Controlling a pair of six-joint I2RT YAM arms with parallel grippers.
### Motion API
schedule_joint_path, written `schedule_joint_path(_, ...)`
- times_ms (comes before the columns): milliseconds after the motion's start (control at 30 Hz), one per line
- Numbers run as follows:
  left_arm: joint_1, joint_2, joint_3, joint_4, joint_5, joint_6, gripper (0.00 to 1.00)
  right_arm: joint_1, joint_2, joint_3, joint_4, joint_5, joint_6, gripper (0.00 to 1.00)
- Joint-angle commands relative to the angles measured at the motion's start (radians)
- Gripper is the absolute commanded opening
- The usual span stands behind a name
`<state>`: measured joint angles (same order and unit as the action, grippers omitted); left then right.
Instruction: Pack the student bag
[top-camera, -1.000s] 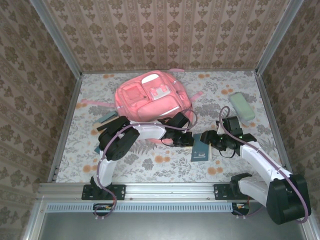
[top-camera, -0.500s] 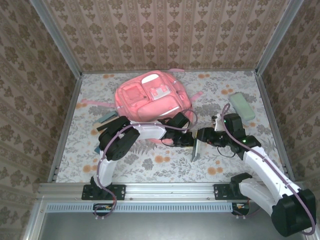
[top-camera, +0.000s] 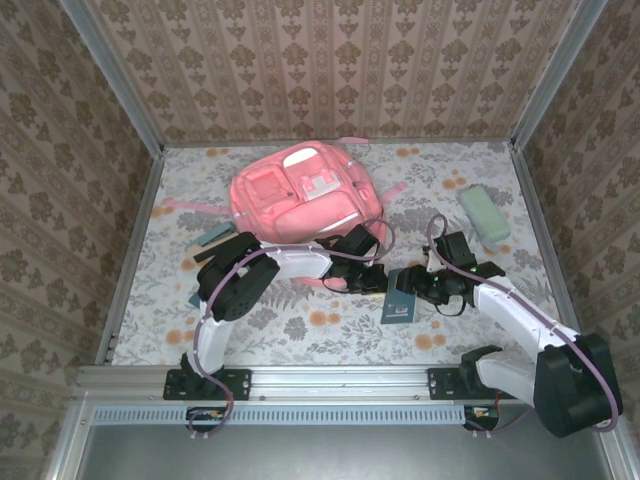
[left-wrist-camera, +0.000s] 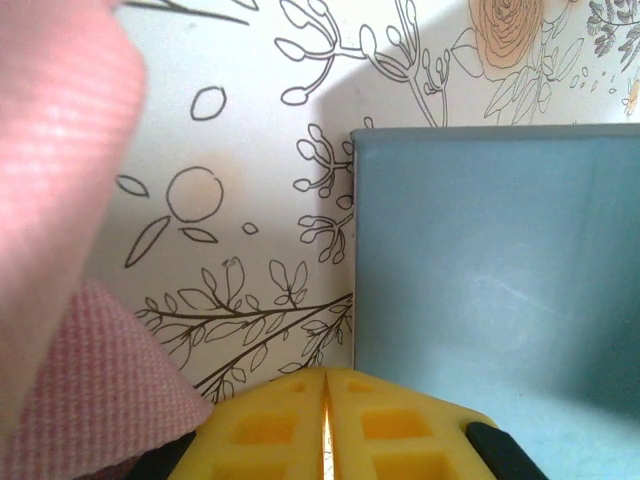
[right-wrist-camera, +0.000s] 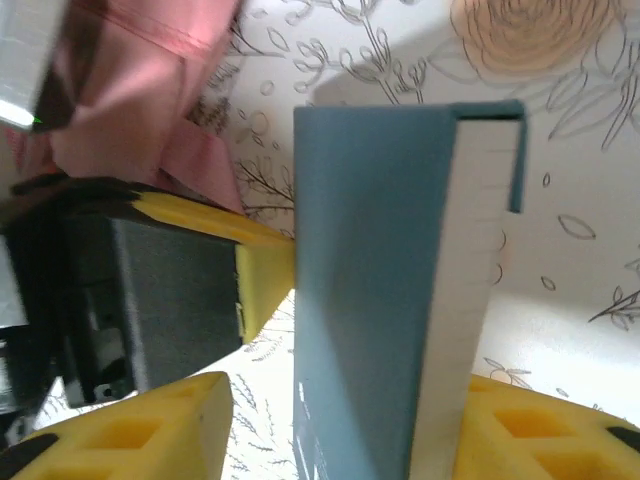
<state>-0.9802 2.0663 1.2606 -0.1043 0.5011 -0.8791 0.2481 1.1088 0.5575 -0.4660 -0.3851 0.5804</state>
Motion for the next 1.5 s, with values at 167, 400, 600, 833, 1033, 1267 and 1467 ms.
schedule_joint_path(167, -0.003, 0.052, -0.026, -0.034, 0.026, -0.001, 0.11, 0.016, -0.038, -0.008, 0.091, -0.076, -0.005, 0.31)
schedule_joint_path(400, -0.002, 0.049, -0.018, -0.042, 0.027, 0.003, 0.12, 0.016, -0.018, 0.008, 0.041, -0.028, -0.019, 0.25)
schedule_joint_path(600, 0.002, 0.006, 0.012, -0.11, 0.009, 0.038, 0.13, 0.01, -0.045, 0.036, -0.017, 0.006, -0.025, 0.0)
schedule_joint_path(833, 0.0, -0.12, 0.153, -0.34, -0.081, 0.153, 0.19, -0.073, -0.218, 0.018, -0.045, 0.029, 0.029, 0.0)
schedule_joint_path(1033, 0.022, -0.192, 0.33, -0.581, -0.204, 0.297, 0.31, -0.137, -0.323, -0.038, 0.042, -0.032, 0.096, 0.0)
schedule_joint_path(1267, 0.074, -0.189, 0.467, -0.804, -0.442, 0.525, 0.36, -0.139, -0.289, -0.054, 0.148, -0.067, 0.166, 0.0)
schedule_joint_path(1467, 0.086, -0.107, 0.513, -0.867, -0.523, 0.641, 0.39, -0.14, -0.239, -0.048, 0.184, -0.095, 0.177, 0.0)
